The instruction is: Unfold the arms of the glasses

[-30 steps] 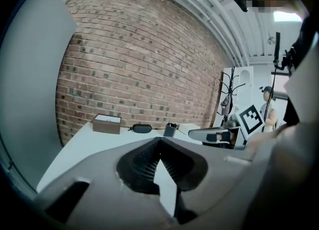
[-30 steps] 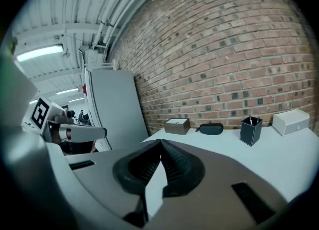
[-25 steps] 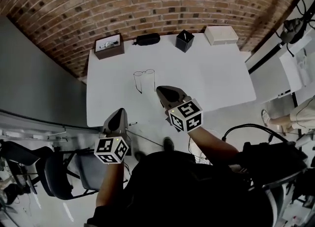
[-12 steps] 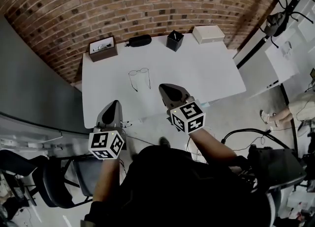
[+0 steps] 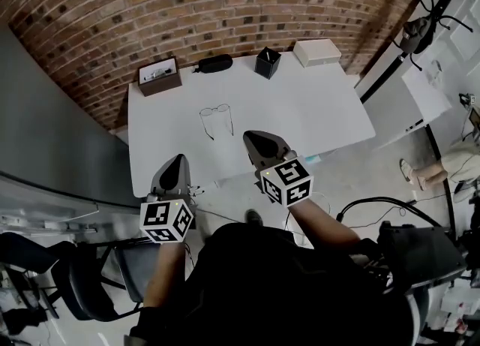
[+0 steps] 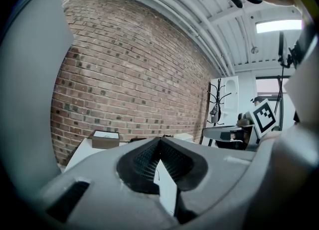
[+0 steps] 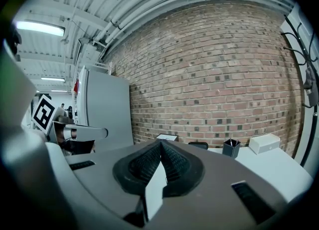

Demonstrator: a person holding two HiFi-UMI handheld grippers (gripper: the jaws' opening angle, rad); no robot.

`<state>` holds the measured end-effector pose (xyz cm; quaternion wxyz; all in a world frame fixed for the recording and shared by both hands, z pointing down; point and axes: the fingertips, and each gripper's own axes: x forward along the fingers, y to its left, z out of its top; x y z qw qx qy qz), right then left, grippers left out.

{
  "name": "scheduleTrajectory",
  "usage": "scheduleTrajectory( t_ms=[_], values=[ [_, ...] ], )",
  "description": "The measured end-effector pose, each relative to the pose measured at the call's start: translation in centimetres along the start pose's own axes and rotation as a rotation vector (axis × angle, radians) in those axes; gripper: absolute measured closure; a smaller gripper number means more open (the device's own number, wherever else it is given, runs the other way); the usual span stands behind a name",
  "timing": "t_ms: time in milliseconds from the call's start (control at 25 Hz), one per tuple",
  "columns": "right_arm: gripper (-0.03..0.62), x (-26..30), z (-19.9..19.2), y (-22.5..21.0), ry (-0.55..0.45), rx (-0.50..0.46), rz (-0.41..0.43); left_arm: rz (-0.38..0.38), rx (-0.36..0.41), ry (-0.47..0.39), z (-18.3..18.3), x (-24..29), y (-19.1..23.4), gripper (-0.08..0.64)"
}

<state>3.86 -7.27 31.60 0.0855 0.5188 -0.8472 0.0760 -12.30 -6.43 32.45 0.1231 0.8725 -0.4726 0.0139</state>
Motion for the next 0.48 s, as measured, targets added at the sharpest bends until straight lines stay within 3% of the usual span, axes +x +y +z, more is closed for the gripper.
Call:
scheduleTrajectory(
  t_ms=[240, 480],
  values=[
    [0.583, 0.57, -0.23, 0.49, 0.009, -0.001, 0.009, 0.004, 0.038, -0.003, 0.2, -0.51, 0.18, 0.549],
    [0.583, 0.59, 0.6, 0.31, -0.001, -0.001, 0.004, 0.0, 0.022, -0.007, 0.63, -0.43, -0.01, 0.549]
  ],
)
